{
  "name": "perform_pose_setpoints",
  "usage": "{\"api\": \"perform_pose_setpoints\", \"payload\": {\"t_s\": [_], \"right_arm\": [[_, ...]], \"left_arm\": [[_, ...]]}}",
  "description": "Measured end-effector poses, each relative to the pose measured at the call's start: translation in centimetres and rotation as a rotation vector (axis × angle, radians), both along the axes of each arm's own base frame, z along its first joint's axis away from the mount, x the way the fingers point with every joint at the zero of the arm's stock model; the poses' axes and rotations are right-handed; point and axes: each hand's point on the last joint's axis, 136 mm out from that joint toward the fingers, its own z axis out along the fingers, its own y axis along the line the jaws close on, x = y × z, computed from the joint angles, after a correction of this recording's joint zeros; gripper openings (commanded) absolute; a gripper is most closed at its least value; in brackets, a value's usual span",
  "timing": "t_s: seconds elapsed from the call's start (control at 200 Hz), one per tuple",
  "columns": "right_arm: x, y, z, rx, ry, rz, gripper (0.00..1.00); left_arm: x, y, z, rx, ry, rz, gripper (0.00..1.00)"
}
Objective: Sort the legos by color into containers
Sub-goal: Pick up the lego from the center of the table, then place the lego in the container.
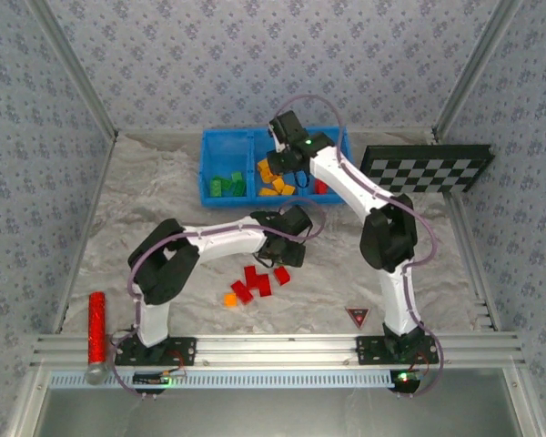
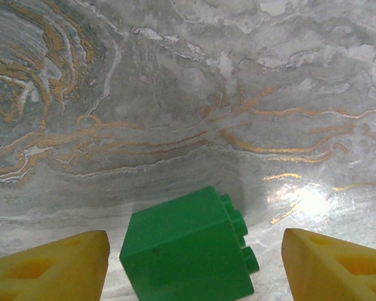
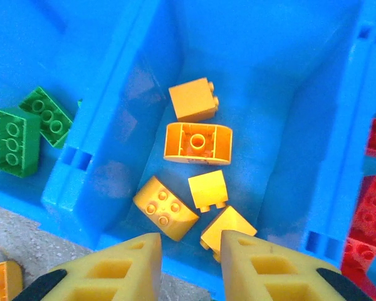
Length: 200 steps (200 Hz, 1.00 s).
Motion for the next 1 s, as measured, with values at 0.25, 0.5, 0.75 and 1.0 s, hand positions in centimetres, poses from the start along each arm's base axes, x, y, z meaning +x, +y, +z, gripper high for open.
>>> {"api": "perform_pose_setpoints", "payload": {"t_s": [0.25,0.5,0.75,1.0], "right_arm": [[-1.6,-2.8,2.9,0.022,-0.045,-0.022,0.42],[-4.7,-7.5,0.6,0.006,0.017,-0.048,0.52],[-9.0,-9.7,-3.6,-0.009,0.104,-0.032,0.56],[-12.4,-9.1,-6.6,0.003,0.175,-0.003,0.58]], "left_arm": [[0.1,-0.7,-1.5,0.020,0.019,0.017,0.45],[0.2,-0.6,-1.3,0.027,0.015,0.026,0.33],[3.1,2.7,2.2,0.027,-0.037,0.072,0.32],[10.1,8.9,13.2,-0.063,-0.273,0.204,0.32]]}}
